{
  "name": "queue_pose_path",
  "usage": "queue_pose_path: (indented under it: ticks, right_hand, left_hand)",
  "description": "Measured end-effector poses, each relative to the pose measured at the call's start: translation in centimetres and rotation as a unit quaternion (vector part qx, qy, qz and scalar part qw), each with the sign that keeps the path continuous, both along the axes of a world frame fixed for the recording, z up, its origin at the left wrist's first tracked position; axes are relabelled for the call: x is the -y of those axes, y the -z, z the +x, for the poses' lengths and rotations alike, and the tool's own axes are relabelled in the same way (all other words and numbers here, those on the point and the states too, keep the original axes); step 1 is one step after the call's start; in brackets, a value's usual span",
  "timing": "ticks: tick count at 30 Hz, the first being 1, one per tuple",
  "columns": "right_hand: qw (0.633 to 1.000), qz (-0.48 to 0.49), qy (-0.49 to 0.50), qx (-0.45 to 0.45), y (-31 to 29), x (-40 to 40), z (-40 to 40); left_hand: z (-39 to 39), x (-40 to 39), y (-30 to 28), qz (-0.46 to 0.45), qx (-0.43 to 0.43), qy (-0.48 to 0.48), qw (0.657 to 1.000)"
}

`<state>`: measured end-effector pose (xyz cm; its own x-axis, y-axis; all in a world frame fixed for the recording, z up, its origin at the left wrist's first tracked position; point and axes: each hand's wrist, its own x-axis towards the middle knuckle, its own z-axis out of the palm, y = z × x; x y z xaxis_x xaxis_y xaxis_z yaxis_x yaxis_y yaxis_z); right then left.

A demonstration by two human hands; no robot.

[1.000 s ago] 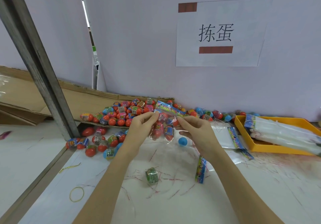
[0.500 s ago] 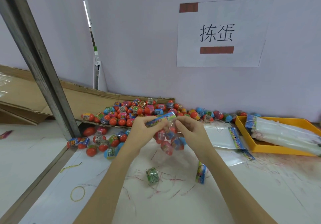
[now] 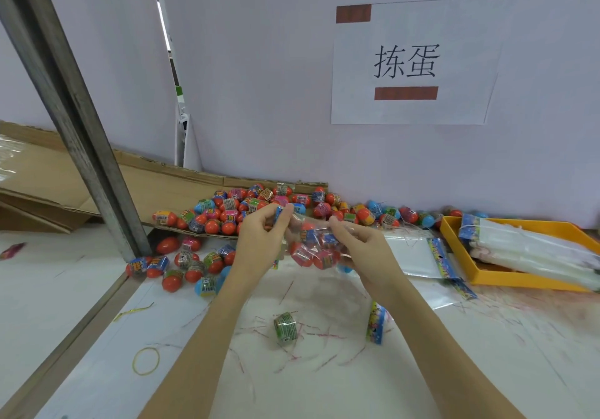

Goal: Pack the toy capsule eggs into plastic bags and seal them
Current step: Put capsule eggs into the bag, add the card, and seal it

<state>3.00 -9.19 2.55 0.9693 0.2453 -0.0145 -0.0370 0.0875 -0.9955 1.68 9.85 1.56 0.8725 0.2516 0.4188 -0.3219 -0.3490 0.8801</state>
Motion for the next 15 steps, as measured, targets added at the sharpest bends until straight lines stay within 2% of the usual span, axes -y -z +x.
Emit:
queue_pose_path:
  ticks: [2, 6, 15]
  right_hand:
    - [0.999, 0.033, 0.000, -0.024, -0.19, 0.18, -0.05]
    - [0.997, 0.061, -0.014, -0.038, -0.16, 0.20, -0.03]
    - [0.998, 0.052, 0.013, -0.034, -0.11, 0.55, 0.67]
  left_hand:
    - [0.12, 0.26, -0.06, 0.017, 0.029, -0.028, 0.999]
    - [-0.07, 0.39, 0.43, 0.111, 0.073, -0.076, 0.988]
    - [-0.28, 0.68, 0.00, 0.082, 0.062, -0.036, 0.994]
